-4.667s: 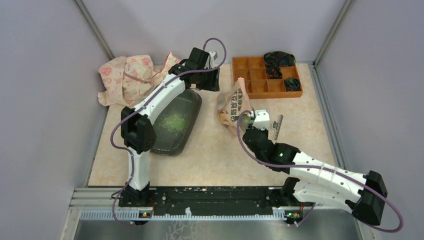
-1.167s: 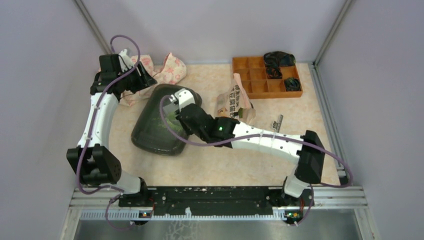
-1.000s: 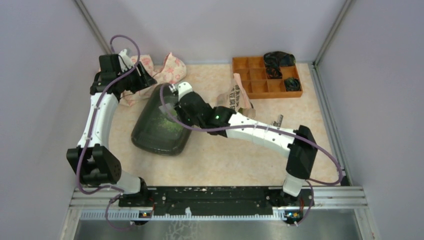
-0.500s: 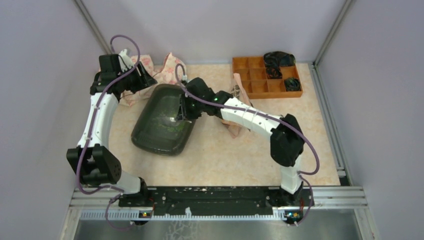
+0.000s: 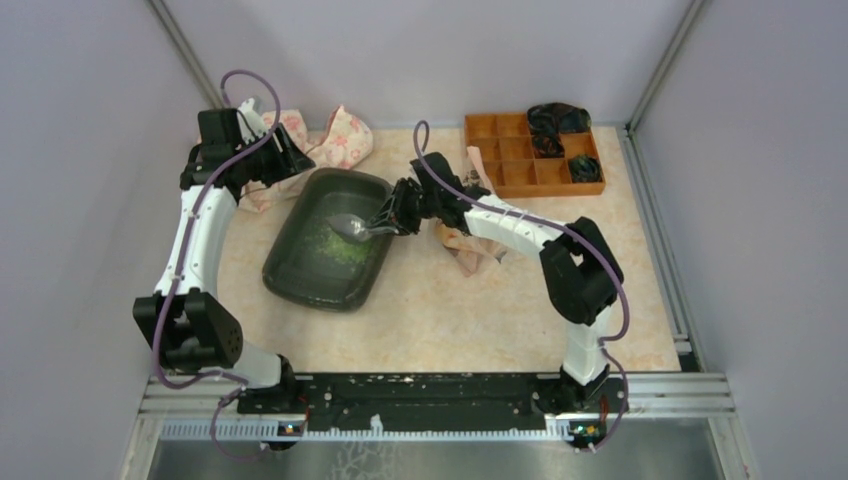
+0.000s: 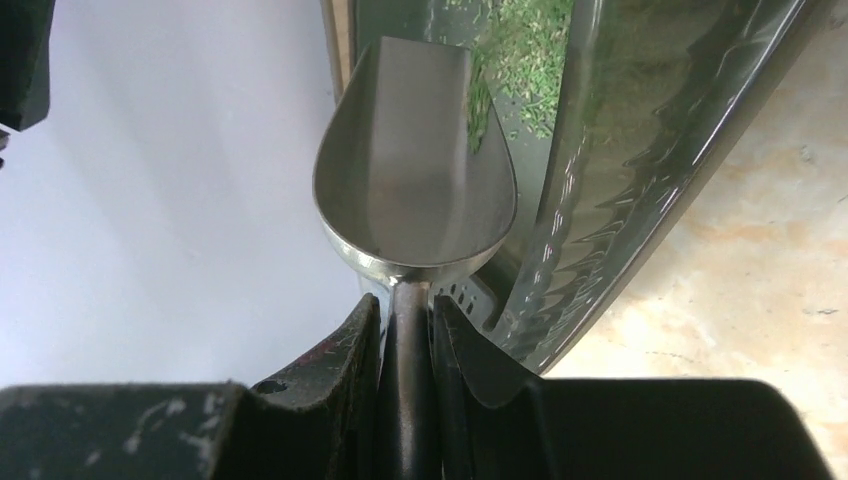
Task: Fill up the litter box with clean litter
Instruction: Pour the cat litter into the litter box.
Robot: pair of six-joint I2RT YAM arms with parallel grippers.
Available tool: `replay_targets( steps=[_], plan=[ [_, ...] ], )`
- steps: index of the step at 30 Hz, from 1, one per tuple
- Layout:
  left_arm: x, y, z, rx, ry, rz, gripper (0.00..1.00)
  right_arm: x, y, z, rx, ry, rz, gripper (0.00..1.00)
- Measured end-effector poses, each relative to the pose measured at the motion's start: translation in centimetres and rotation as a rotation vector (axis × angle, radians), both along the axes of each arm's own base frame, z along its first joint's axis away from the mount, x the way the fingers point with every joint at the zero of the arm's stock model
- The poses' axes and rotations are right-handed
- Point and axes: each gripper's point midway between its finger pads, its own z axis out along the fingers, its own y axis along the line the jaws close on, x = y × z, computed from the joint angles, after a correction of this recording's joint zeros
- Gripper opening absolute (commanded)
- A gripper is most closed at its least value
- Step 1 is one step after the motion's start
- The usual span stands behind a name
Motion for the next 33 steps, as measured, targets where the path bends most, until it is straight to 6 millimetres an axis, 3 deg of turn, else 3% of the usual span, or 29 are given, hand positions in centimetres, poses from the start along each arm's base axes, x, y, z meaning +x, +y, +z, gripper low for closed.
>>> replay_targets(
  steps=[19,29,33],
  plan=[
    [-0.1,-0.2,0.1,-0.011,0.001,-0.010,0.60,-1.0,2.1,4.4,0.398,0.198,-0.026,0.00],
    [-0.1,-0.3,0.1,-0.011,0.001,-0.011,0.60,-0.3,1.4,4.1,0.359,0.157,-0.011,0.00],
    [-0.1,-0.3,0.1,-0.011,0.000,-0.012,0.60,0.0,1.4,5.1,0.323,0.069,0.036,0.00]
  ],
)
